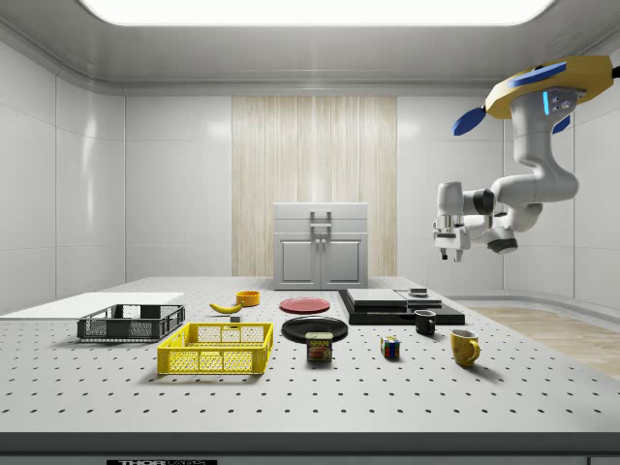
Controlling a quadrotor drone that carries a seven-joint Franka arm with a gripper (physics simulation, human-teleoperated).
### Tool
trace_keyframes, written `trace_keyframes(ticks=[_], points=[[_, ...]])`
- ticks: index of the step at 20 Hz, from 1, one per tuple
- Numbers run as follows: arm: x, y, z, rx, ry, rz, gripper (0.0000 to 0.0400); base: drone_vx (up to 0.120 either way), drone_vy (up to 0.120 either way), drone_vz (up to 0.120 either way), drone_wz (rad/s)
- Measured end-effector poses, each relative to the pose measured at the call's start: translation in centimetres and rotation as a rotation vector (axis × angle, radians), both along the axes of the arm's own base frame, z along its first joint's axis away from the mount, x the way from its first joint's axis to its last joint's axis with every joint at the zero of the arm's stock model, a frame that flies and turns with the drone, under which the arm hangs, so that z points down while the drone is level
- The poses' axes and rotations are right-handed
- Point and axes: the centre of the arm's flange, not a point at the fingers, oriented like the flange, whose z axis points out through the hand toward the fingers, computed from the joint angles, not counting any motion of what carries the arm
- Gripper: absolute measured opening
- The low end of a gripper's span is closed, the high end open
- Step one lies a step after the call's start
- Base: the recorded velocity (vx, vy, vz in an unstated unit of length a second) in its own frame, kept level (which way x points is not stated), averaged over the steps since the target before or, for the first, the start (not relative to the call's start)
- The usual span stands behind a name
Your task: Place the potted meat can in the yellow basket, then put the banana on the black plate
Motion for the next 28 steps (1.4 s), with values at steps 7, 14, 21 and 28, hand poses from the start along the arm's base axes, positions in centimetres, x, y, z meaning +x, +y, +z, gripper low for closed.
trace_keyframes(ticks=[7,14,21,28], points=[[0.0,-0.03,0.0,-0.003,0.0,0.0,0.04,0.12,0.0,-0.12,0.0],[0.0,-0.04,0.0,-0.004,0.0,0.0,0.04,0.12,0.0,-0.12,0.0],[0.0,-0.04,-0.01,-0.004,0.0,0.0,0.04,0.12,0.0,-0.12,0.0],[0.0,-0.04,-0.01,-0.004,0.0,0.0,0.04,0.12,0.063,-0.029,0.0]])
